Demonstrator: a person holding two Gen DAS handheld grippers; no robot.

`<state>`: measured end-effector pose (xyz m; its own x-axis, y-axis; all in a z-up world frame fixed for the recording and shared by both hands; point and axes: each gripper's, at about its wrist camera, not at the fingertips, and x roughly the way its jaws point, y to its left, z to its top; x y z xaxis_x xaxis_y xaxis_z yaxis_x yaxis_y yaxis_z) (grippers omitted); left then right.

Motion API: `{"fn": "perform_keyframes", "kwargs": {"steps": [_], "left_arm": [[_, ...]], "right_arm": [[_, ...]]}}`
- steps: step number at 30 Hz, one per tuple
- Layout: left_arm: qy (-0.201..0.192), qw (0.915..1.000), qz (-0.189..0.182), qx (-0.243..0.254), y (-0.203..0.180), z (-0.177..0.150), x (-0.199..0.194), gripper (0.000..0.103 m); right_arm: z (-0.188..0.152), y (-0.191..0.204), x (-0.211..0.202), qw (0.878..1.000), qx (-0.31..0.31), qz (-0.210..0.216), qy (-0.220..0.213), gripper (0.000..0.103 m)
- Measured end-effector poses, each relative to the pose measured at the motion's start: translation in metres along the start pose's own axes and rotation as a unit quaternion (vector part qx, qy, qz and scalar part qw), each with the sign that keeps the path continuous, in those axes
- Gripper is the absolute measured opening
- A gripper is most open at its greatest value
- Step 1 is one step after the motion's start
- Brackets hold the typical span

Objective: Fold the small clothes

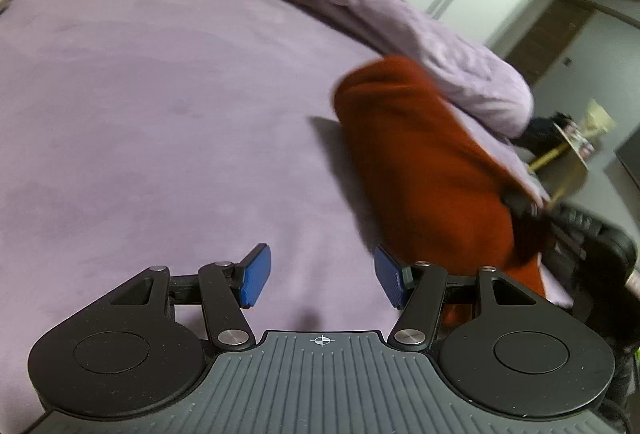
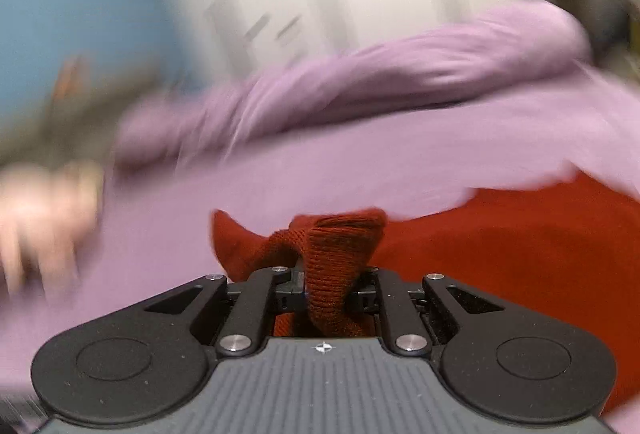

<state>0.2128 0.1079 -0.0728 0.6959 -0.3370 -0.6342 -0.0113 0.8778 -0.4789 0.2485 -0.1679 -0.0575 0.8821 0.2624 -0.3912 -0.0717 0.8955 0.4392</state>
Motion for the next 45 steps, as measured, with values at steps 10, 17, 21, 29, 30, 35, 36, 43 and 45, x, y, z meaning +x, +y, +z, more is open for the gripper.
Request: {"fn": "perform_keyframes", "kwargs": {"steps": [10, 17, 21, 29, 30, 35, 36, 43, 45], "left_arm": [[0.039, 0.9927, -0.042, 0.106, -0.077, -0.025, 0.039, 0.066], [0.054, 0.9856, -0.040, 0.155, -0.104, -0.041, 0.056, 0.066], [0.050, 0.9822, -0.006, 0.181, -0.112, -0.044, 0.069, 0.066], [0.047, 0.9863, 0.011, 0.158, -0.103, -0.040, 0.074, 0.066], [0.046, 0.9874, 0.012, 0.151, -0.101, -0.039, 0.073, 0.066], [0.027, 0.9911, -0.006, 0.130, -0.099, -0.037, 0.060, 0.067], [0.026, 0.9905, -0.010, 0.134, -0.101, -0.038, 0.059, 0.067], [0.050, 0.9860, 0.004, 0.159, -0.109, -0.043, 0.075, 0.062], [0.053, 0.9879, 0.000, 0.146, -0.107, -0.039, 0.076, 0.062]], "right_arm": [[-0.020, -0.118, -0.035, 0.975, 0.204, -0.078, 0.043, 0.054], [0.017, -0.139, -0.017, 0.984, 0.145, -0.049, 0.093, 0.073], [0.034, -0.111, -0.003, 0.994, 0.054, -0.053, 0.080, 0.072], [0.021, -0.082, 0.039, 0.985, -0.048, 0.036, 0.165, 0.031], [0.021, -0.082, 0.036, 0.986, -0.049, 0.032, 0.154, 0.013], [0.037, -0.099, -0.009, 0.996, 0.036, 0.032, 0.072, 0.008], [0.036, -0.101, -0.019, 0.997, 0.036, 0.018, 0.061, 0.008], [0.002, -0.112, -0.021, 0.990, -0.030, -0.059, 0.121, 0.009], [0.012, -0.114, -0.032, 0.993, -0.022, -0.040, 0.104, 0.029]]}}
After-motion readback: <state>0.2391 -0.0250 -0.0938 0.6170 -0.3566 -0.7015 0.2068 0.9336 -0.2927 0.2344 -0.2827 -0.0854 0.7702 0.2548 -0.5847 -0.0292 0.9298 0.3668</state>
